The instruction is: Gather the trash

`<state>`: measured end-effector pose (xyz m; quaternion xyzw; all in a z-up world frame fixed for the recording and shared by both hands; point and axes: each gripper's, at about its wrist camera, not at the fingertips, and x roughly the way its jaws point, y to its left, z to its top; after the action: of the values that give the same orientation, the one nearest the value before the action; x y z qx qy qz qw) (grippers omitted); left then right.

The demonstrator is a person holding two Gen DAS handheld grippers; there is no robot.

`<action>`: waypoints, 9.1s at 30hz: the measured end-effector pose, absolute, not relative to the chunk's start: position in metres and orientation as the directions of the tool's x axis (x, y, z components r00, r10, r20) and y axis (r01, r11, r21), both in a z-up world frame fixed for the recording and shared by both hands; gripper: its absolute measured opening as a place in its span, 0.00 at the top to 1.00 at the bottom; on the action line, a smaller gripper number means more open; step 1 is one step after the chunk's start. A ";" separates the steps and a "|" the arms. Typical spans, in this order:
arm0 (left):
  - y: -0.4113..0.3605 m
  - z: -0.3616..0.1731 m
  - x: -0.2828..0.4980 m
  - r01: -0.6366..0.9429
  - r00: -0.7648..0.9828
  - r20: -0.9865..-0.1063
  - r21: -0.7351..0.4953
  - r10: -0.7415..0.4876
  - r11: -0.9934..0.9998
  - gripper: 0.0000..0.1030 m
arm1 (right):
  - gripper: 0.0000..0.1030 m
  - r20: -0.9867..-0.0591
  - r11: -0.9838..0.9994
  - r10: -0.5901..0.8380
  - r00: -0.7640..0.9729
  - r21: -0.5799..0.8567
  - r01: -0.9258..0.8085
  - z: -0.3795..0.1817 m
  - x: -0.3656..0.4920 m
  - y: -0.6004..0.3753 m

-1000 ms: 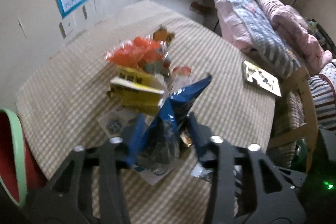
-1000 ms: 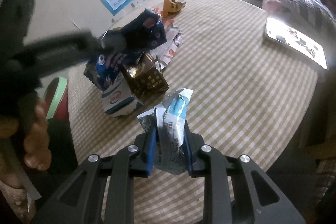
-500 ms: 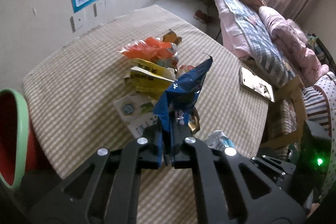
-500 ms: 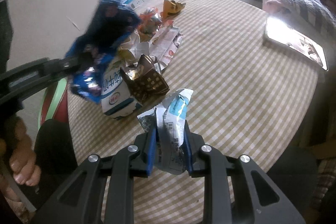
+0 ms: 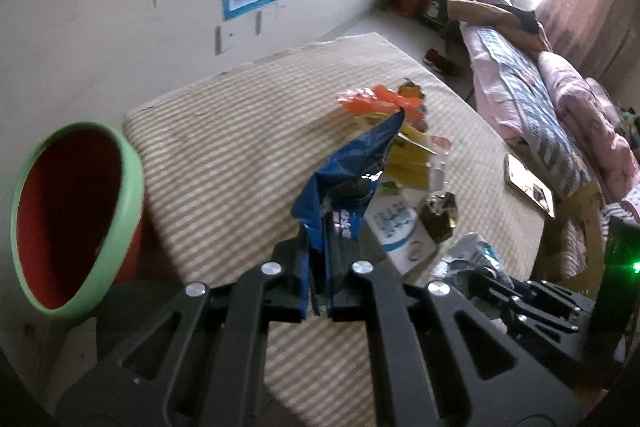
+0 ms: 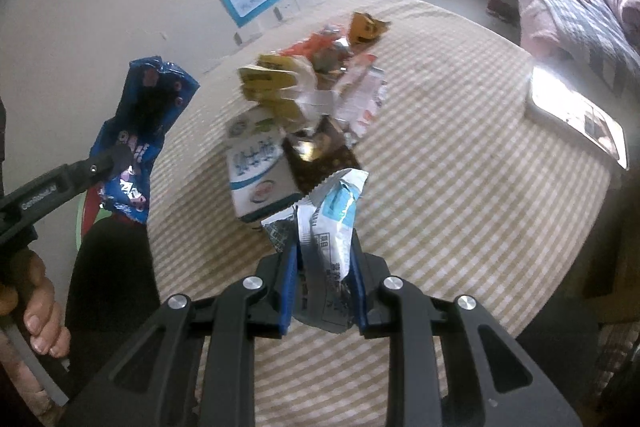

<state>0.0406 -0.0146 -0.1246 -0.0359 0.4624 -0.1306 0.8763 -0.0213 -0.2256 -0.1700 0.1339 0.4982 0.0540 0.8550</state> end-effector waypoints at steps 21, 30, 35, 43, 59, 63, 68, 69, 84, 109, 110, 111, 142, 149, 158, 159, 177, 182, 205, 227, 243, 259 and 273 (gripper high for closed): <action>0.023 -0.128 0.038 0.117 0.555 -0.785 -0.253 -0.274 0.960 0.95 | 0.77 -0.824 0.964 0.260 0.503 0.250 -0.089 -0.146 -0.010 -0.168; 0.042 -0.128 0.037 0.071 0.567 -0.779 -0.278 -0.268 0.958 0.95 | 0.77 -0.817 0.965 0.263 0.513 0.231 -0.126 -0.137 -0.002 -0.151; 0.054 -0.121 0.037 0.048 0.593 -0.763 -0.284 -0.256 0.958 0.95 | 0.77 -0.811 0.965 0.263 0.523 0.221 -0.144 -0.129 0.003 -0.142; 0.074 -0.111 0.034 0.013 0.625 -0.746 -0.285 -0.230 0.958 0.95 | 0.77 -0.796 0.964 0.264 0.544 0.201 -0.174 -0.116 0.012 -0.130; 0.119 -0.105 0.032 -0.086 0.664 -0.731 -0.282 -0.156 0.956 0.95 | 0.76 -0.800 0.950 0.302 0.518 0.208 -0.233 -0.113 0.020 -0.101; 0.135 -0.106 0.033 -0.124 0.672 -0.730 -0.276 -0.124 0.953 0.95 | 0.76 -0.800 0.943 0.321 0.507 0.220 -0.249 -0.114 0.023 -0.092; 0.162 -0.102 0.030 -0.189 0.693 -0.719 -0.260 -0.060 0.947 0.95 | 0.76 -0.798 0.928 0.348 0.493 0.218 -0.302 -0.112 0.034 -0.065; 0.171 -0.103 0.029 -0.209 0.693 -0.720 -0.259 -0.045 0.943 0.95 | 0.76 -0.797 0.925 0.354 0.489 0.219 -0.312 -0.112 0.036 -0.059; 0.253 -0.131 0.026 -0.365 0.646 -0.762 -0.260 0.042 0.894 0.95 | 0.75 -0.796 0.839 0.449 0.405 0.219 -0.499 -0.112 0.081 0.053; 0.215 -0.123 0.033 -0.300 0.661 -0.751 -0.249 0.012 0.921 0.56 | 0.53 -0.770 0.859 0.444 0.458 0.220 -0.463 -0.103 0.070 0.022; 0.209 -0.122 0.033 -0.287 0.661 -0.750 -0.248 0.004 0.925 0.56 | 0.53 -0.771 0.864 0.438 0.463 0.218 -0.455 -0.103 0.067 0.016; 0.201 -0.120 0.033 -0.271 0.662 -0.750 -0.250 -0.008 0.930 0.56 | 0.53 -0.772 0.870 0.429 0.468 0.215 -0.443 -0.104 0.063 0.006; 0.022 -0.119 0.034 0.057 0.556 -0.810 -0.188 -0.188 0.980 0.51 | 0.54 -0.847 0.932 0.251 0.468 0.343 0.122 -0.195 0.063 -0.237; -0.027 -0.134 0.051 0.122 0.510 -0.828 -0.200 -0.234 0.972 0.51 | 0.55 -0.836 0.974 0.168 0.523 0.224 0.045 -0.167 0.023 -0.239; -0.095 -0.174 0.082 0.158 0.416 -0.869 -0.222 -0.269 0.962 0.51 | 0.55 -0.849 0.967 0.139 0.510 0.227 0.113 -0.173 -0.013 -0.264; -0.101 -0.177 0.084 0.166 0.414 -0.873 -0.207 -0.259 0.964 0.51 | 0.55 -0.849 0.966 0.141 0.510 0.231 0.117 -0.173 -0.014 -0.265; -0.125 -0.204 0.099 0.187 0.391 -0.901 -0.124 -0.189 0.975 0.37 | 0.55 -0.852 0.960 0.167 0.495 0.255 0.116 -0.179 -0.011 -0.264; -0.116 -0.201 0.094 0.216 0.375 -0.899 -0.154 -0.228 0.964 0.43 | 0.55 -0.850 0.958 0.179 0.495 0.265 0.109 -0.179 -0.010 -0.262; -0.063 -0.184 0.064 0.177 0.428 -0.879 -0.147 -0.211 0.973 0.45 | 0.61 -0.857 0.969 0.203 0.474 0.246 0.031 -0.176 -0.003 -0.230; -0.003 -0.108 0.029 0.107 0.625 -0.761 -0.135 -0.173 0.985 0.45 | 0.61 -0.858 0.980 0.196 0.474 0.183 -0.075 -0.162 0.006 -0.185; -0.003 -0.121 0.028 0.100 0.604 -0.778 -0.144 -0.175 0.985 0.45 | 0.73 -0.902 0.973 0.230 0.367 0.223 -0.060 -0.199 0.002 -0.186; -0.005 -0.114 0.030 0.108 0.612 -0.771 -0.135 -0.173 0.985 0.45 | 0.59 -0.837 0.955 0.269 0.476 0.296 -0.019 -0.166 -0.001 -0.207; -0.003 -0.122 0.031 0.100 0.591 -0.788 -0.144 -0.175 0.985 0.45 | 0.44 -0.884 0.966 0.256 0.392 0.251 -0.065 -0.201 0.017 -0.184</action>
<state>0.0311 -0.0026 -0.1223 -0.0423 0.4457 -0.0771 0.8909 0.0175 -0.1841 -0.2006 0.0880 0.5428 0.0965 0.8297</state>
